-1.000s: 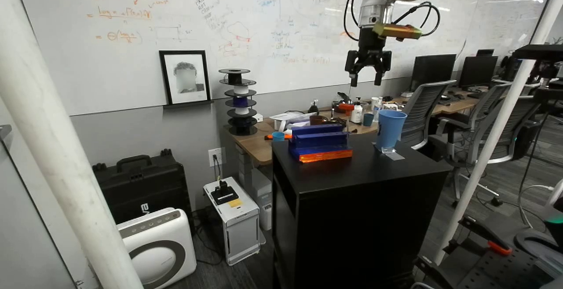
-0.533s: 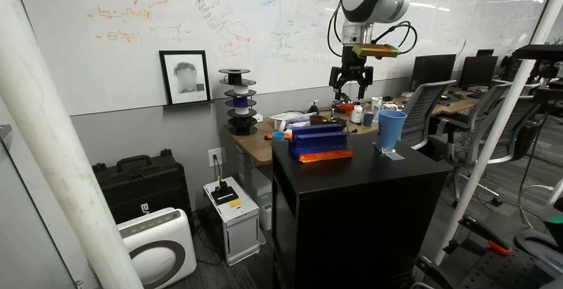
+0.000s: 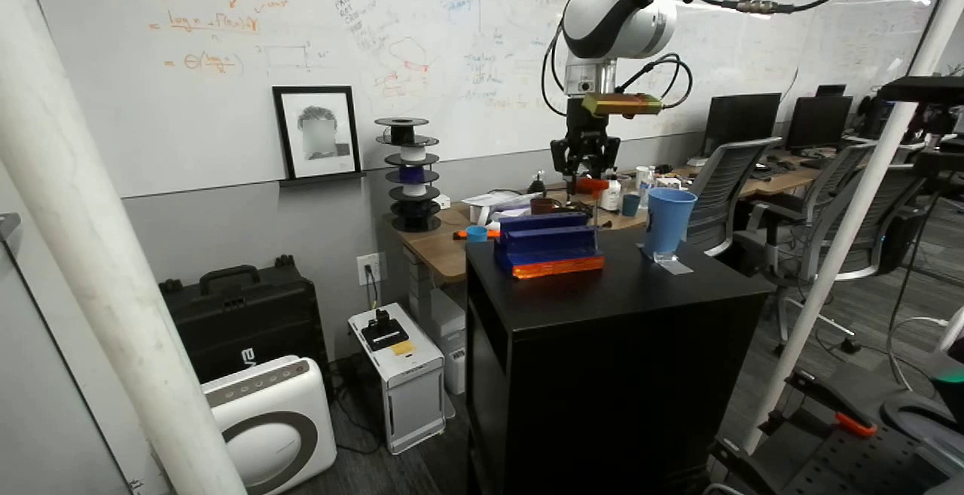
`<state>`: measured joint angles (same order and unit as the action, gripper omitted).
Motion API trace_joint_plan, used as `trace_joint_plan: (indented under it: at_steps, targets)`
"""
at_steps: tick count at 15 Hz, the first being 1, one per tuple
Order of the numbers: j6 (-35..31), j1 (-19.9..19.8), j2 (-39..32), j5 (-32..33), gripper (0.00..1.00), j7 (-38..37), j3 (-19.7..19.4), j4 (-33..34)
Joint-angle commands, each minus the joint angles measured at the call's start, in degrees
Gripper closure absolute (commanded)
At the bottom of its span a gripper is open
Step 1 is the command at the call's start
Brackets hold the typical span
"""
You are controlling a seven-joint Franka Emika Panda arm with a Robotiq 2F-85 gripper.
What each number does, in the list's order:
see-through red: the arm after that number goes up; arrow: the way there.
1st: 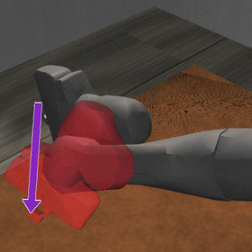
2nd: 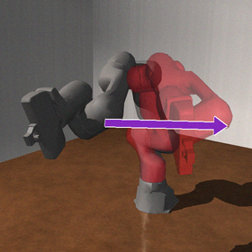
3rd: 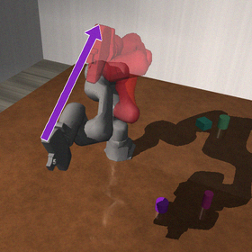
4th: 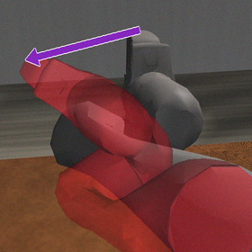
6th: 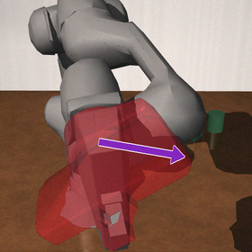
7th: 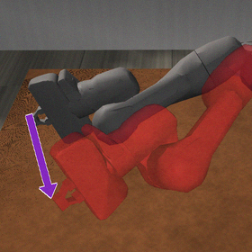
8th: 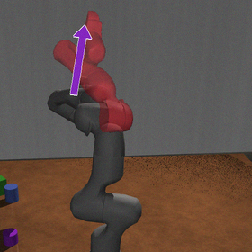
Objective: Put the orange handle into the blue cup
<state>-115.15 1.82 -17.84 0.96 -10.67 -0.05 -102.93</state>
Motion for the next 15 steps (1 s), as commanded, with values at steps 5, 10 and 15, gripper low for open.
trace_joint_plan:
  at_steps: [5, 10, 15]
  targets:
    - [4.1, -0.2, 3.7, 1.7, 0.94, -1.6, -1.6, -0.1]
    - [6.0, -0.5, 9.2, 2.7, 0.89, -1.2, -1.9, -0.7]
    - [9.4, -1.9, 16.2, 4.2, 0.89, -1.7, -2.6, -0.5]
